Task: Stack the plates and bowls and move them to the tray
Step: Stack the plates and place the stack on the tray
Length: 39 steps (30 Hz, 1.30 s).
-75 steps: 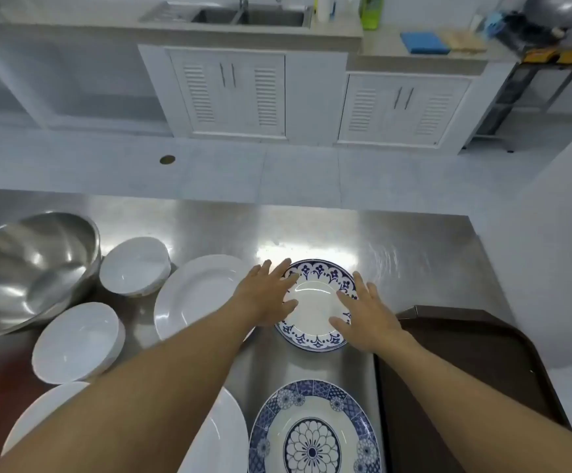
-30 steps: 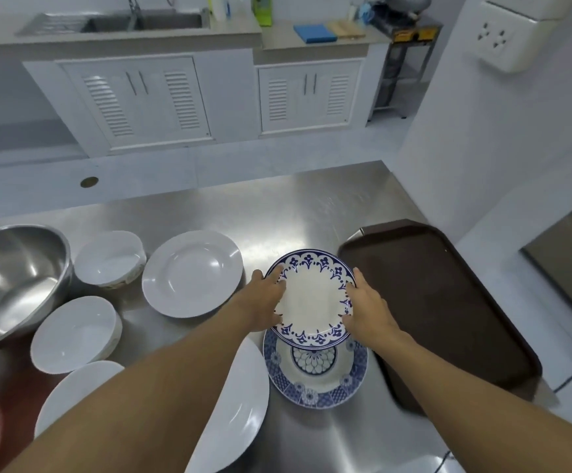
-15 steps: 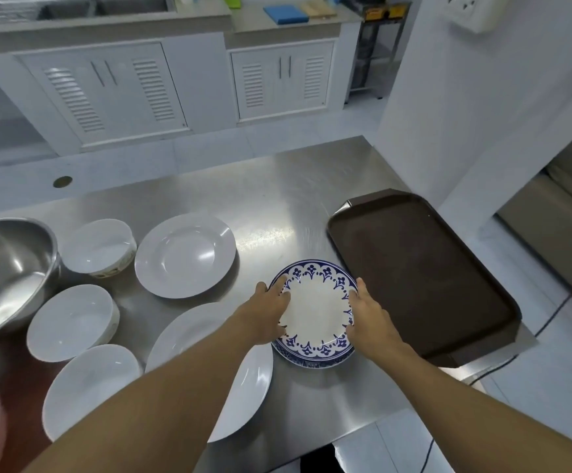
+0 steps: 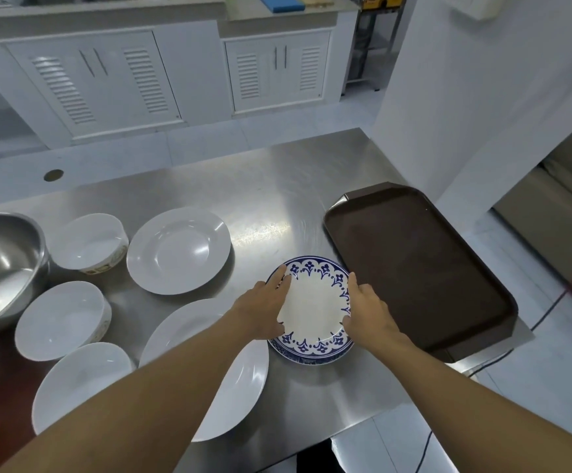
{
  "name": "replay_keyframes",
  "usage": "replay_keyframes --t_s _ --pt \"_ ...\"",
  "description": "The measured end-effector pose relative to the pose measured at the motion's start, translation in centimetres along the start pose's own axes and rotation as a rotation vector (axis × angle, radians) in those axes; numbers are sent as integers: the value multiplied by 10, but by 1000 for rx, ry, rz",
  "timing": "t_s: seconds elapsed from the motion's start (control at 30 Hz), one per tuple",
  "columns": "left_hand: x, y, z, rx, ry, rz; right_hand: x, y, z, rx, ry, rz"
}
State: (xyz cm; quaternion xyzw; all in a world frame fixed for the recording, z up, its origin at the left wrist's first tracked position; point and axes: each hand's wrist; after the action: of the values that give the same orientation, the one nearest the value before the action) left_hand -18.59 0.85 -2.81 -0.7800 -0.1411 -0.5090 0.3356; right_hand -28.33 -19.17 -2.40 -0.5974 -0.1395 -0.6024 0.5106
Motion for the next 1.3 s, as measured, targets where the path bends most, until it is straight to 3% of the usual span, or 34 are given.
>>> replay_keyframes --t_s 0.27,0.73,1.07,1.3 --pt "-3 2 4 -26 -60 -38 10 8 8 -10 72 -13" --pt "14 11 13 102 -149 -84 21 33 19 64 94 8" --pt "47 -10 82 313 -222 -214 41 82 111 336 48 20" --pt "57 -30 136 480 -268 -294 41 106 186 459 196 73"
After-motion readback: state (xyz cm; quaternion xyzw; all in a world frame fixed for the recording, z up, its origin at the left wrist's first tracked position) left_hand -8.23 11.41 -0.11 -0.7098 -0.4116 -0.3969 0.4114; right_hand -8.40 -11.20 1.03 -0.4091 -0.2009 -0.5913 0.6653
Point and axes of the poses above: each hand's wrist, its own y-axis towards the middle knuckle, its own x-axis out of the back of the hand, z = x × y, and after that the axes turned 6 degrees about -x, right-handed
